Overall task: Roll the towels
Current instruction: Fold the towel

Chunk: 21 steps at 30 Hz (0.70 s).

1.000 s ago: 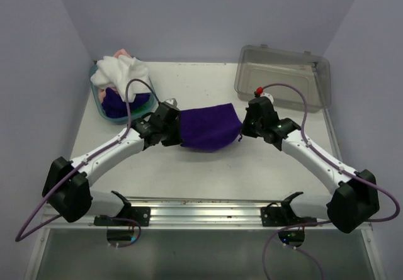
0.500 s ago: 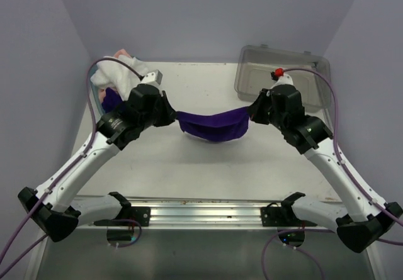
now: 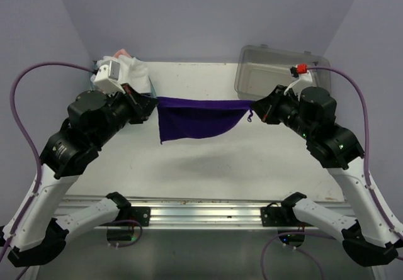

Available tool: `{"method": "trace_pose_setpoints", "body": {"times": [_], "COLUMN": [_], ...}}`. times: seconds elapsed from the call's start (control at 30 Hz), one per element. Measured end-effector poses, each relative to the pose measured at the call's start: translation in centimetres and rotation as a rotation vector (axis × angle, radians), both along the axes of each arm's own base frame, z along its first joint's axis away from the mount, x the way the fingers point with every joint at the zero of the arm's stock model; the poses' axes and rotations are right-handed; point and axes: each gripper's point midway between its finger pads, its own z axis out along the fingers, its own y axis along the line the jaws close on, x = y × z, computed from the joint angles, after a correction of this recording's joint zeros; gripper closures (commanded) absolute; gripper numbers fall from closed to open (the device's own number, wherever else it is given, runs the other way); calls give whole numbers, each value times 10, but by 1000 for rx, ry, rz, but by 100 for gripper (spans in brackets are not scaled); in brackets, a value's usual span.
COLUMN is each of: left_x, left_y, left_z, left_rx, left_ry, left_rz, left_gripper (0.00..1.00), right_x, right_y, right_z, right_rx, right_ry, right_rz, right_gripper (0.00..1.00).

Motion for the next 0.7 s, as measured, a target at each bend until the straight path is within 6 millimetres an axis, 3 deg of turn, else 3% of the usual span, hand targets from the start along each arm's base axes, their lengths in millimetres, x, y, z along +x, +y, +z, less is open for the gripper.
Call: {"method": "trace_pose_setpoints", "body": {"times": [0.27, 0.43, 0.53, 0.7], "left_x": [-31, -31, -15, 32], "left_y": [9, 10, 0, -23], "left_z": [11, -24, -65, -138], "left_rx": [-53, -35, 29, 182], "left_ry": [-30, 31, 127, 286], "left_rz": [-56, -43, -26, 3], "left_gripper": [100, 100, 100, 100], "right_x": [-37, -46, -33, 2], "right_y": [-12, -21, -22, -18], "right_z": [10, -9, -48, -147], "right_rx": [49, 33, -29, -216], "right_ry": [-22, 7, 87, 309], "right_rz": [38, 10, -31, -92], "right_gripper": [100, 100, 100, 100]}}
